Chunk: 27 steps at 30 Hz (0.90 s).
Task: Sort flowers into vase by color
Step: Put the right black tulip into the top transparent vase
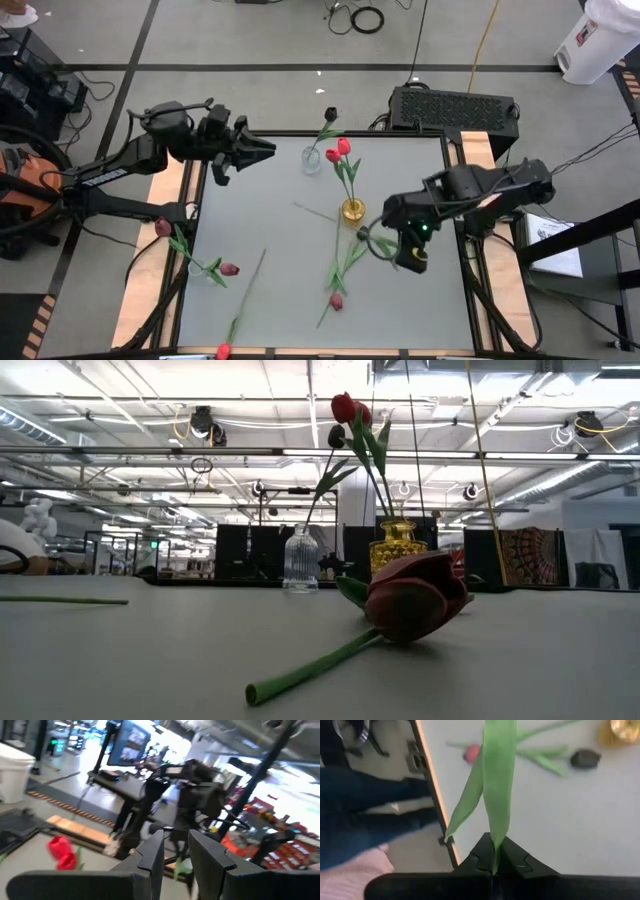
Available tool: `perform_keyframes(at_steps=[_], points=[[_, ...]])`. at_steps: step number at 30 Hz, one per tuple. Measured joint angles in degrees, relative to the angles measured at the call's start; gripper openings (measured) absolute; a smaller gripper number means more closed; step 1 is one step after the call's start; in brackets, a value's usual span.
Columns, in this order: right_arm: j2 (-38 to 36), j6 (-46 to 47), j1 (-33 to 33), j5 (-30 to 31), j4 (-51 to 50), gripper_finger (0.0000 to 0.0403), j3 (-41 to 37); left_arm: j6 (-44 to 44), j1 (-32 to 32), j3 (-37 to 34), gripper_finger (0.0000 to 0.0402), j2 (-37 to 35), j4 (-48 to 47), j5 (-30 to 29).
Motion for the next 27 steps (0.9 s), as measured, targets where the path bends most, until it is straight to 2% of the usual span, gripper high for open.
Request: perform_keyframes(at_steps=[14,27], points=[[0.07,-0.66,-7.14,-0.1,17.51,0.0,0.59,-3.51,0.0,0.0,0.0095,0.19,2.05,4.12],[0.09,-0.8,-8.03,-0.22,20.0,0.0,0.59,-3.05,0.01,0.02,0.0095,0.53,1.95,3.22]])
